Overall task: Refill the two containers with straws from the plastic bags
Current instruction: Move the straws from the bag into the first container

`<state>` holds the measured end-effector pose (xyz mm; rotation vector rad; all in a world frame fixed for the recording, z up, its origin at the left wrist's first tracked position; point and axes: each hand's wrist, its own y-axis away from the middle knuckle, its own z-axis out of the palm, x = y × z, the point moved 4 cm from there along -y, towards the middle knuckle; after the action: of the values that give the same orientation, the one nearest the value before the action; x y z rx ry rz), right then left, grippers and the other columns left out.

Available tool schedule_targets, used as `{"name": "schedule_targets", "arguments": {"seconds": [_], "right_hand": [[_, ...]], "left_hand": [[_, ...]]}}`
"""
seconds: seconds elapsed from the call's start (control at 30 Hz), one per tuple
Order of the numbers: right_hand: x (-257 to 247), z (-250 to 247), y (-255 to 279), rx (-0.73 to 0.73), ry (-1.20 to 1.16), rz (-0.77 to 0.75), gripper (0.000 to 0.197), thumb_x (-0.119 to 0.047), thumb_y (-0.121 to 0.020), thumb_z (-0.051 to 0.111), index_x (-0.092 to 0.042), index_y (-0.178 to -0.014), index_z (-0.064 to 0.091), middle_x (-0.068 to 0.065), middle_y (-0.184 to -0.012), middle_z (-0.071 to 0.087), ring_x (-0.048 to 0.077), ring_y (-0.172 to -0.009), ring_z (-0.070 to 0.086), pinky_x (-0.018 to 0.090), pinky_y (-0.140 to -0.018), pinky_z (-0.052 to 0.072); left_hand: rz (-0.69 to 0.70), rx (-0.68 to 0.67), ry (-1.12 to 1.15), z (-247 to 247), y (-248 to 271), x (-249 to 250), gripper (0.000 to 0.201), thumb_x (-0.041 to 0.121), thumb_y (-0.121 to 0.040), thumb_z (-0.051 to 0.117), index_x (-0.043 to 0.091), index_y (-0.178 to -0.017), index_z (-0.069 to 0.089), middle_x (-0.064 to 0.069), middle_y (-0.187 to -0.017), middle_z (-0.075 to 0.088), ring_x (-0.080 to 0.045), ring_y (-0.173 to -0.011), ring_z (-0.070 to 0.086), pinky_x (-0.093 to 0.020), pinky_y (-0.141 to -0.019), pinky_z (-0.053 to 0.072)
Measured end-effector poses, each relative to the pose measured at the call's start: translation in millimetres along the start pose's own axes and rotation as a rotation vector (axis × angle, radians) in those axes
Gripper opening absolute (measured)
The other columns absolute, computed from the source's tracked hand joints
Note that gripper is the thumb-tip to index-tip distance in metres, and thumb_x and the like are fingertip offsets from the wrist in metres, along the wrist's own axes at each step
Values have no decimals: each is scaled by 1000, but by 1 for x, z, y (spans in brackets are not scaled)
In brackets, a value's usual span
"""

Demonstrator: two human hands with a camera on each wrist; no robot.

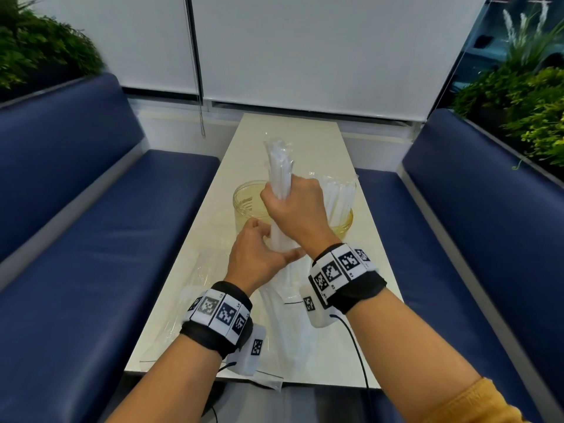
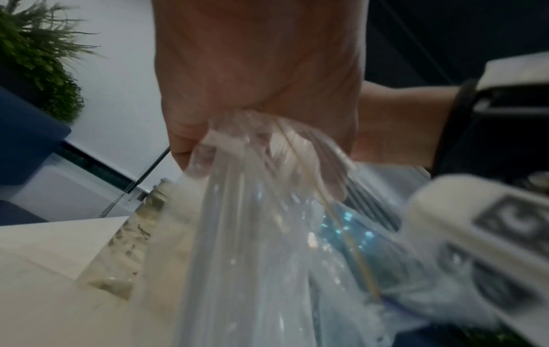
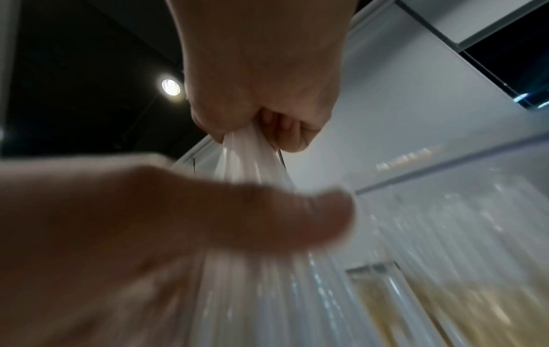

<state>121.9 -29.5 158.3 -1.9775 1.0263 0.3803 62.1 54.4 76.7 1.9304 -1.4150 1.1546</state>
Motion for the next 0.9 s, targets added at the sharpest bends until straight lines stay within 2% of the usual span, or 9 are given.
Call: {"name": "schedule_targets", "arguments": {"seconds": [0.07, 0.17, 0.27, 0.4, 0.5, 0.67, 0.73, 0.8, 0.9], "right_hand": [[-11, -16, -17, 62, -25, -29, 44, -25, -88, 65, -19, -50, 44, -1, -43, 48, 14, -39, 47, 21, -44, 31], [-25, -50, -48, 189, -131, -27, 39, -25, -85, 63, -1, -55, 59, 14, -51, 62, 28, -47, 61, 36, -46, 48], [-30, -84, -76, 290, -202, -41, 40, -28, -84, 62, 4, -60, 65, 18, -57, 65, 31, -52, 65, 42, -48, 51], [-22, -126, -102, 446, -204, -98, 38, -30, -84, 63, 1, -61, 67, 12, -54, 64, 22, -48, 64, 37, -45, 49], [-2, -143, -114, 495, -140, -129, 40, -34, -86, 60, -1, -65, 68, 12, -57, 67, 24, -50, 66, 37, -47, 51], [53, -112, -114, 427, 80, -60, 38, -32, -89, 56, -11, -58, 56, -3, -48, 49, 15, -41, 45, 21, -45, 27], [78, -87, -107, 396, 151, -26, 40, -33, -89, 56, -6, -60, 60, 5, -51, 56, 19, -44, 48, 21, -48, 26], [100, -63, -96, 360, 162, 36, 39, -31, -90, 59, -3, -63, 62, 8, -53, 57, 19, -45, 47, 12, -44, 26], [126, -34, -75, 283, 173, 142, 36, -32, -93, 62, -12, -65, 52, -1, -51, 48, 8, -41, 37, 11, -43, 22]], "left_hand": [[16, -8, -114, 0, -2, -6, 65, 65, -56, 86, 23, -94, 53, 12, -97, 48, -11, -86, 49, -30, -73, 44], [38, -18, -189, -2, -6, -18, 81, 75, -50, 81, 19, -105, 64, 11, -104, 48, -11, -92, 50, -31, -79, 49], [61, -3, -166, -6, -6, -22, 74, 70, -51, 85, 26, -107, 67, 13, -106, 48, -9, -93, 51, -27, -80, 46], [64, -8, -168, -9, -8, -24, 66, 61, -55, 88, 31, -110, 67, 14, -111, 48, -10, -101, 52, -29, -86, 47], [53, -5, -179, -13, -9, -29, 63, 59, -58, 88, 31, -111, 68, 12, -117, 48, -8, -100, 53, -28, -85, 48], [76, 4, -164, -14, -12, -28, 55, 52, -65, 88, 32, -112, 69, 14, -110, 49, 6, -85, 47, -22, -74, 41], [81, 3, -157, -14, -14, -26, 53, 50, -66, 88, 32, -112, 69, 13, -109, 50, 7, -85, 46, -22, -75, 41], [81, -4, -150, -13, -15, -24, 52, 49, -66, 88, 32, -112, 69, 13, -109, 50, 6, -84, 46, -21, -75, 40], [82, -12, -151, -12, -16, -22, 49, 48, -68, 88, 33, -111, 69, 11, -107, 51, 5, -83, 46, -20, -73, 40]]}}
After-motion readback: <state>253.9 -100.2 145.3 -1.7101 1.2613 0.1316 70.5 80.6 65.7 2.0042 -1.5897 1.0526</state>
